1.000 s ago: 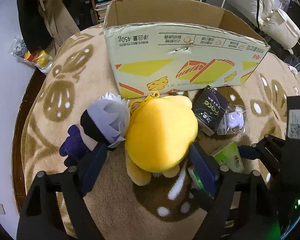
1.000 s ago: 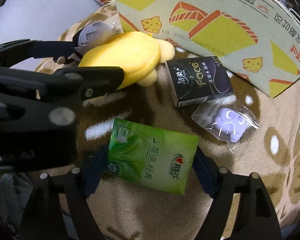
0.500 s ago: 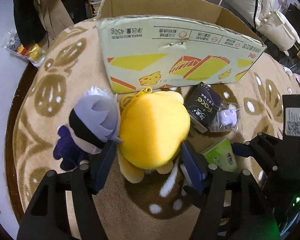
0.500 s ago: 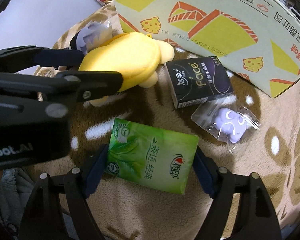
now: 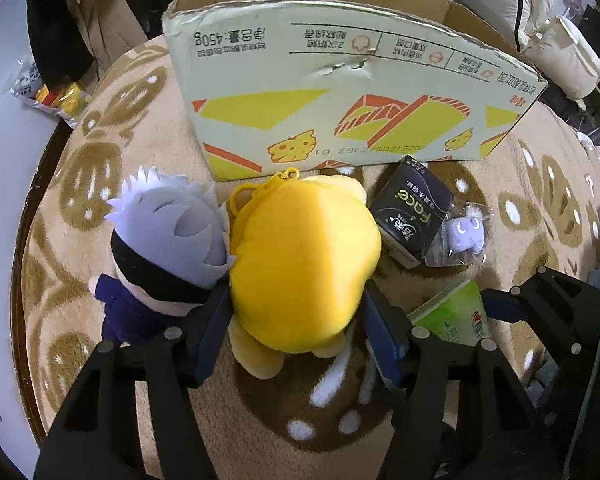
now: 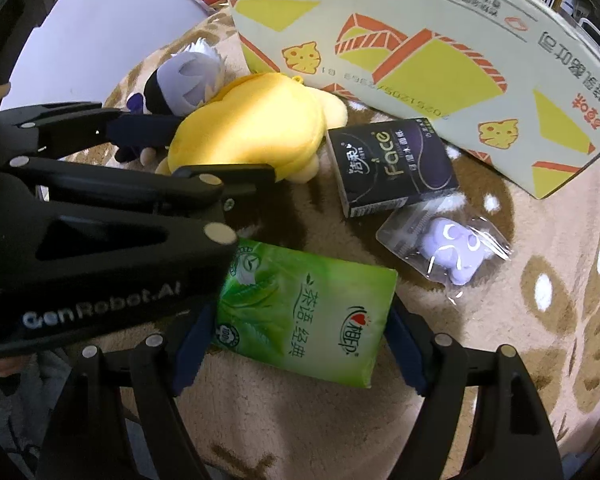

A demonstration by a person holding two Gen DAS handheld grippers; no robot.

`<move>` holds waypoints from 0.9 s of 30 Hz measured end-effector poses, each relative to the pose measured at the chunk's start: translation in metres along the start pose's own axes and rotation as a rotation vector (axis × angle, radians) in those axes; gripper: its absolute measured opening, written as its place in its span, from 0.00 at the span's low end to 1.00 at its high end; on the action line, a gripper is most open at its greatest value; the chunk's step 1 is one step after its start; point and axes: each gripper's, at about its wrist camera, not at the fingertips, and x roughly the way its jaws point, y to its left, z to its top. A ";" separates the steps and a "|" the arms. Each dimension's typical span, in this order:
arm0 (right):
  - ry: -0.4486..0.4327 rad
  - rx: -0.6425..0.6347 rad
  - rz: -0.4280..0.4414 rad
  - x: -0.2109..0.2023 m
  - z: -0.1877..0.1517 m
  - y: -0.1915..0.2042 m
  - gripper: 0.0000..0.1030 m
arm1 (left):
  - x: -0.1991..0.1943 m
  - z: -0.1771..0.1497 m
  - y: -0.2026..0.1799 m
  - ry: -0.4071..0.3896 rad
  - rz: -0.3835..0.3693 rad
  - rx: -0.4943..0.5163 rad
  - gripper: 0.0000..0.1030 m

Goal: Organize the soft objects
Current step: 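Lift the green tissue pack with the right tool while the left tool holds the yellow plush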

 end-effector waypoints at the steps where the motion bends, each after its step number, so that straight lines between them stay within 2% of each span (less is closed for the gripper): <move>1: -0.003 0.001 0.001 -0.002 -0.001 -0.001 0.81 | -0.001 -0.001 0.001 0.001 -0.003 -0.007 0.61; 16: -0.047 0.073 -0.031 -0.029 -0.010 -0.030 0.81 | -0.022 -0.015 -0.006 0.025 -0.043 -0.022 0.61; 21: -0.065 0.092 -0.045 -0.038 -0.011 -0.040 0.81 | -0.014 -0.019 -0.011 0.073 -0.047 -0.010 0.61; 27: -0.060 0.090 -0.054 -0.043 -0.019 -0.046 0.81 | -0.011 -0.020 -0.013 0.070 -0.036 -0.009 0.60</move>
